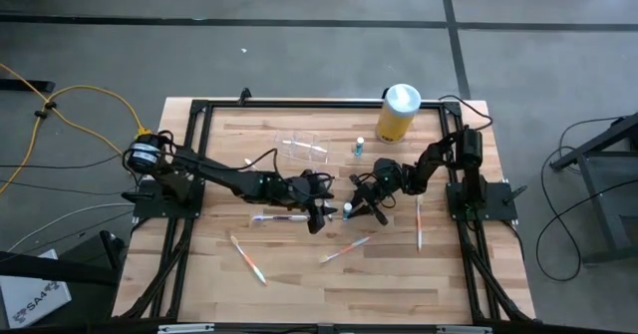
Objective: Pick & Place toothbrushing station
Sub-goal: Put the bottom blue mouthwash into the transparent organizer
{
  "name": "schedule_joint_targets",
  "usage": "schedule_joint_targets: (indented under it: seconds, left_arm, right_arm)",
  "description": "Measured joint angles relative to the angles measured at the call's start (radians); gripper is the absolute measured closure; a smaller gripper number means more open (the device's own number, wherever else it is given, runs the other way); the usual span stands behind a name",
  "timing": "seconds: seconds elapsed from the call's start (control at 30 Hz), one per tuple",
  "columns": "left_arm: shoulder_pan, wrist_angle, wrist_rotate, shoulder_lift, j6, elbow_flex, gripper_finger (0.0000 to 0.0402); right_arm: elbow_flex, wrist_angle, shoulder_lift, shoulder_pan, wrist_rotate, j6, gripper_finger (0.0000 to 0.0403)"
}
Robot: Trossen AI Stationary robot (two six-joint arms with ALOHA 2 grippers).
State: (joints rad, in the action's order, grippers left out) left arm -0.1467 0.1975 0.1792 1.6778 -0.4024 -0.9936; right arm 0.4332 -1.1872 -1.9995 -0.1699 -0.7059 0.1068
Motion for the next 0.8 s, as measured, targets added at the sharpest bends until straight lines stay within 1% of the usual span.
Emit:
schedule_joint_targets:
  seconds: [0.1, 0.2, 0.4, 0.5, 0.7, 0.8]
  left_arm:
    - [0.0, -0.002, -0.01, 0.015, 0.009, 0.001, 0.017]
    - [0.008, 0.003, -0.018, 0.022, 0.009, 0.0, 0.0162]
    - [0.015, 0.026, -0.021, 0.021, 0.019, 0.0, 0.0161]
    - [0.017, 0.049, -0.025, 0.047, 0.021, -0.001, 0.0161]
    - [0.041, 0.136, -0.094, 0.107, 0.021, 0.0, 0.016]
    - [0.05, 0.156, -0.103, 0.115, 0.024, 0.0, 0.016]
  right_arm:
    - [0.0, -0.007, 0.0, 0.001, 0.0, 0.001, 0.0334]
    - [0.0, -0.01, 0.0, 0.001, 0.001, 0.0, 0.0334]
    - [0.001, -0.02, 0.0, 0.001, 0.008, 0.001, 0.0334]
    - [0.001, -0.023, 0.0, 0.001, 0.009, 0.002, 0.0334]
    - [0.002, -0.03, 0.0, 0.001, 0.008, 0.001, 0.0334]
    - [0.002, -0.03, 0.0, 0.001, 0.011, -0.002, 0.0334]
